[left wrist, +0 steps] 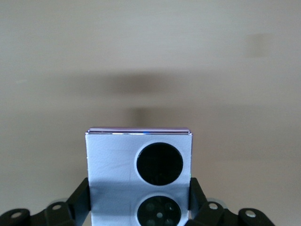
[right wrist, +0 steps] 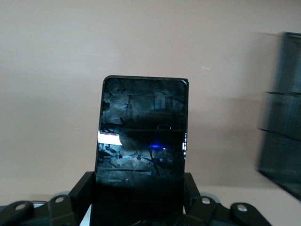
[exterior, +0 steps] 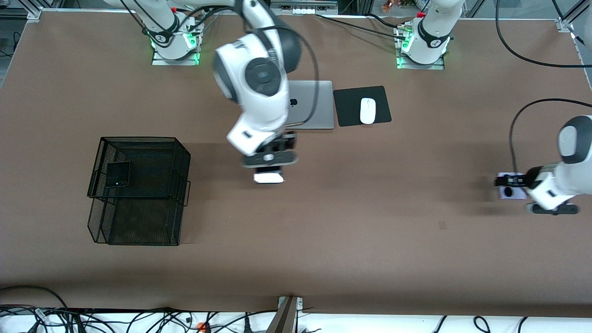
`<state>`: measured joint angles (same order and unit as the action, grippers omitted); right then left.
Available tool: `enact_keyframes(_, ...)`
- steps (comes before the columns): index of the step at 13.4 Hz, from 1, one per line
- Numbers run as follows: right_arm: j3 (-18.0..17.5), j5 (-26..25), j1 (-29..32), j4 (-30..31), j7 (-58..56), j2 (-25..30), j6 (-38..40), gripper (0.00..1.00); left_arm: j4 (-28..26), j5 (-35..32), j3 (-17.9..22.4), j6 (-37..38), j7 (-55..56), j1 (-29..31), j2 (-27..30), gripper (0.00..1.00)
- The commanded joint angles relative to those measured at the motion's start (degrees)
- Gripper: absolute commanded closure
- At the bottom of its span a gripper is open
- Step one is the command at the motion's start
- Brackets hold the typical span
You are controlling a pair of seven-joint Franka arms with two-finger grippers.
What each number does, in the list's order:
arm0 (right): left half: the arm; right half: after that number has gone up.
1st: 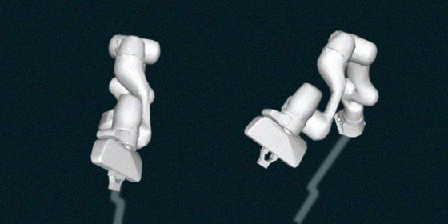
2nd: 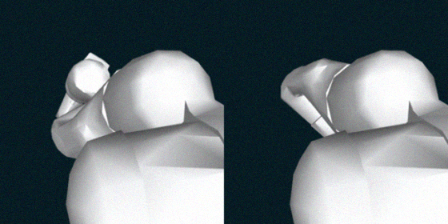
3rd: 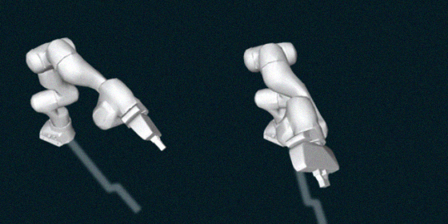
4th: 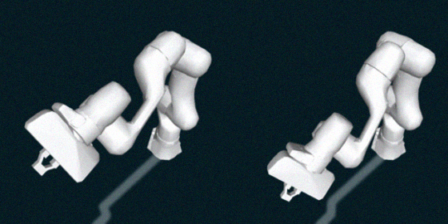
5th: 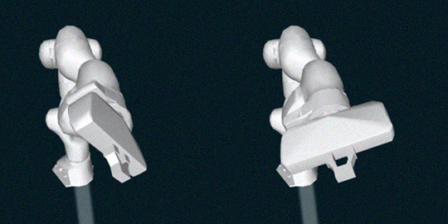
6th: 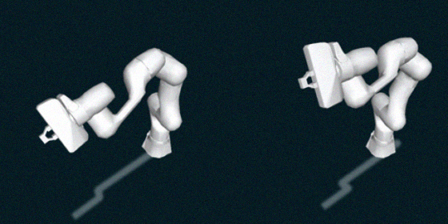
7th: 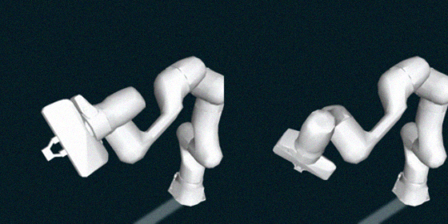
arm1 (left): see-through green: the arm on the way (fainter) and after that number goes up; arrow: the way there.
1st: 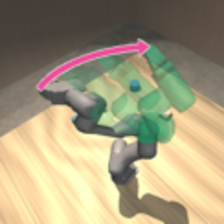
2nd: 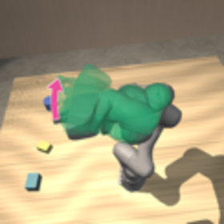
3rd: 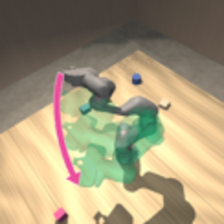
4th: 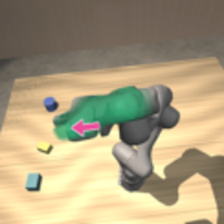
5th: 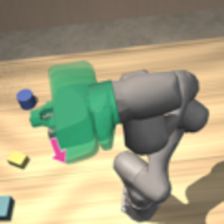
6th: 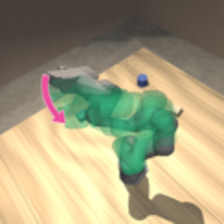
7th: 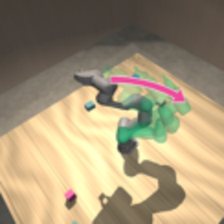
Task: Place phones with both arms
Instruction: 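Carry the slab phone basketward while the left gripper lifts the white phone, then release the slab phone in the basket while the left gripper releases the white phone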
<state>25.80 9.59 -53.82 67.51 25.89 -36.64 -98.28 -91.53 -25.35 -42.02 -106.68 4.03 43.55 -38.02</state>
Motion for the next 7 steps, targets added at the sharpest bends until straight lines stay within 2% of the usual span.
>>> enact_keyframes(1,5.5,-0.5,-0.5,16.3,-7.7,12.2,-1.4,1.00,0.6,2.1,-2.7,2.9,4.2,-6.9,0.0,0.93)
enact_keyframes(4,13.6,-1.0,-0.5,29.1,-19.0,21.1,-5.2,1.00,3.1,5.7,-3.0,2.9,13.6,-20.2,-1.4,0.93)
enact_keyframes(5,16.3,-1.1,-0.5,31.9,-22.5,22.5,-6.6,1.00,3.4,5.9,-3.0,2.4,19.5,-24.6,-3.3,0.93)
enact_keyframes(7,20.9,-0.8,-0.5,35.3,-29.2,22.6,-9.8,1.00,6.2,5.7,-2.1,-3.0,29.1,-34.4,-6.4,0.93)
